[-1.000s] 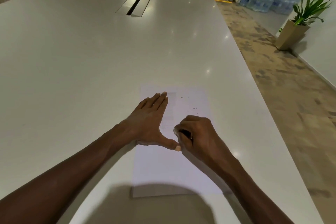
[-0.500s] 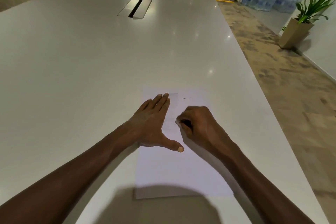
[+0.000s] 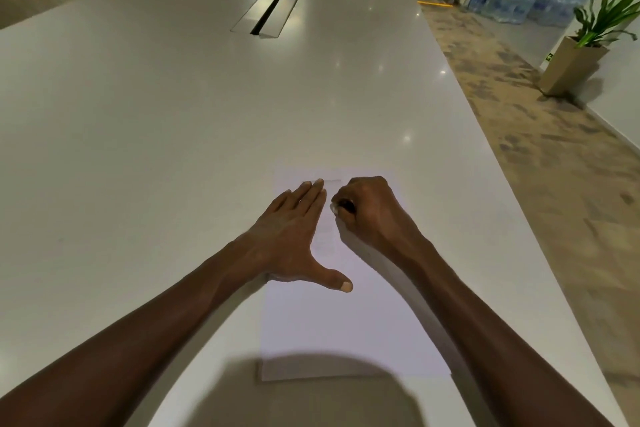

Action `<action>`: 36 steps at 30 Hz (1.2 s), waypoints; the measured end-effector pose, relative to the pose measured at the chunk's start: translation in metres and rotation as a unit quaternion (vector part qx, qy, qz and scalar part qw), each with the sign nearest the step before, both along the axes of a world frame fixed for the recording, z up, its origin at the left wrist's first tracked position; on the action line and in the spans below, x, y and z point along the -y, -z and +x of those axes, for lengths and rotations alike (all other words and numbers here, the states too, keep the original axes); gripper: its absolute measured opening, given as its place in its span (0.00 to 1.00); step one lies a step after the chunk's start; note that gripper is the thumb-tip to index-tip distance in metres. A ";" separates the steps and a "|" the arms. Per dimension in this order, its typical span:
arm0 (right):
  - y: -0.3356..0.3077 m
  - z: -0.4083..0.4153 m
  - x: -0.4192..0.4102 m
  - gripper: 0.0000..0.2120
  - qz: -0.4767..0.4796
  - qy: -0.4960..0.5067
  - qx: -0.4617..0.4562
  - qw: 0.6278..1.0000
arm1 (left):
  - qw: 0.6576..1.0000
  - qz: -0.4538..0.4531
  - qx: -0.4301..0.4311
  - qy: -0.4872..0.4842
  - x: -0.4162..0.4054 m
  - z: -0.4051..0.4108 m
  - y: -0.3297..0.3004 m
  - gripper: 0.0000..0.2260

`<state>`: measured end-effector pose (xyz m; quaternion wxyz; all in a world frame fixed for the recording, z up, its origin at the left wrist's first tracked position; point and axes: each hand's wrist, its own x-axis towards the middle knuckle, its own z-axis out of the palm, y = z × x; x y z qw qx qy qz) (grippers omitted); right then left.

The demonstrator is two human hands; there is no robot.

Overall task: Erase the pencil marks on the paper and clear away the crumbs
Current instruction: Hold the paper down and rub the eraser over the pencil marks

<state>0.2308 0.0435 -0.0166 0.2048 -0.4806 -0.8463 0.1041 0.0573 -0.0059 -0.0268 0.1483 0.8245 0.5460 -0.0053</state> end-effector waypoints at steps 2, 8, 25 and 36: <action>-0.002 0.004 0.012 0.12 -0.006 -0.005 -0.010 1.000 | 1.000 0.000 0.000 -0.001 0.001 0.000 0.000 0.67; -0.005 0.012 0.072 0.10 -0.025 -0.043 -0.013 0.999 | 1.000 0.006 -0.012 0.005 -0.002 0.000 0.002 0.66; 0.003 0.012 0.009 0.11 0.005 0.049 -0.002 0.999 | 1.000 -0.004 -0.004 -0.007 0.000 0.000 -0.001 0.67; -0.018 0.026 0.046 0.07 -0.048 0.090 -0.045 0.994 | 0.999 -0.014 0.028 -0.004 0.001 0.000 -0.004 0.66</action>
